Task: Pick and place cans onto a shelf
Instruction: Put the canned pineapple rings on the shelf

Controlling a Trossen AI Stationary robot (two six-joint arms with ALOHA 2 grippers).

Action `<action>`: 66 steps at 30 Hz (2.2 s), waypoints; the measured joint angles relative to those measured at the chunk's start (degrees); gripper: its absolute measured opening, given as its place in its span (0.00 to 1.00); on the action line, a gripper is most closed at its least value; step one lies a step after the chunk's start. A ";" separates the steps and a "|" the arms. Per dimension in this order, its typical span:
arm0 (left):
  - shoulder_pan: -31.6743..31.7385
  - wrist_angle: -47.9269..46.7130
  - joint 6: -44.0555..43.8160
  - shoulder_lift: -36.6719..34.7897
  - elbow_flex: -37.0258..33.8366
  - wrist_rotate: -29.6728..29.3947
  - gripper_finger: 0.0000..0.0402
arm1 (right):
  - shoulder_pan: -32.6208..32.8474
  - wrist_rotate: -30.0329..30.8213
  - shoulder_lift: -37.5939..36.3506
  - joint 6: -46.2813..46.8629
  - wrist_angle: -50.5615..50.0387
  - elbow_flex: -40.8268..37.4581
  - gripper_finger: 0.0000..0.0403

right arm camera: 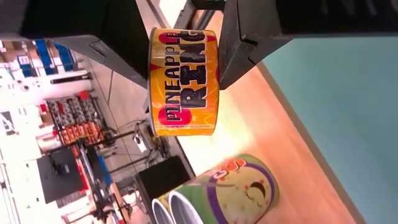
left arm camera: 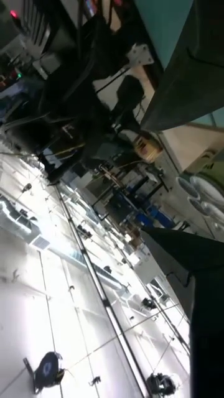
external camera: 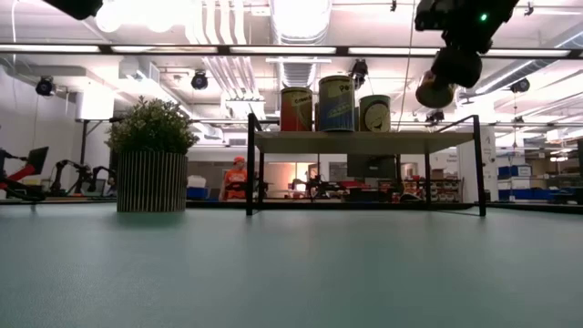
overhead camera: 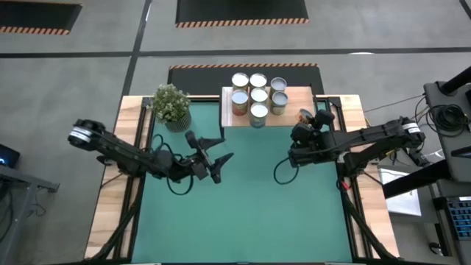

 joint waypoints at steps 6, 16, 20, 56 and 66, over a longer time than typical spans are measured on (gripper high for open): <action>0.00 0.21 3.60 -1.40 0.00 -0.61 0.62 | -1.83 -0.03 0.00 -4.11 6.52 -2.56 0.38; 0.00 3.73 12.04 -3.78 -0.02 -1.54 0.62 | -5.88 -0.13 0.00 -13.77 13.49 -4.48 0.38; 0.00 3.89 12.93 -4.25 -0.02 -3.46 0.62 | -7.63 -0.30 0.00 -17.46 15.61 -5.16 0.38; 0.00 3.70 14.39 -4.23 -0.02 -5.93 0.62 | -12.92 -12.09 -0.04 -16.65 21.69 -4.37 0.54; 0.00 3.72 14.37 -4.23 -0.02 -5.94 0.62 | -13.38 -12.55 -0.33 -15.84 22.30 -2.29 0.53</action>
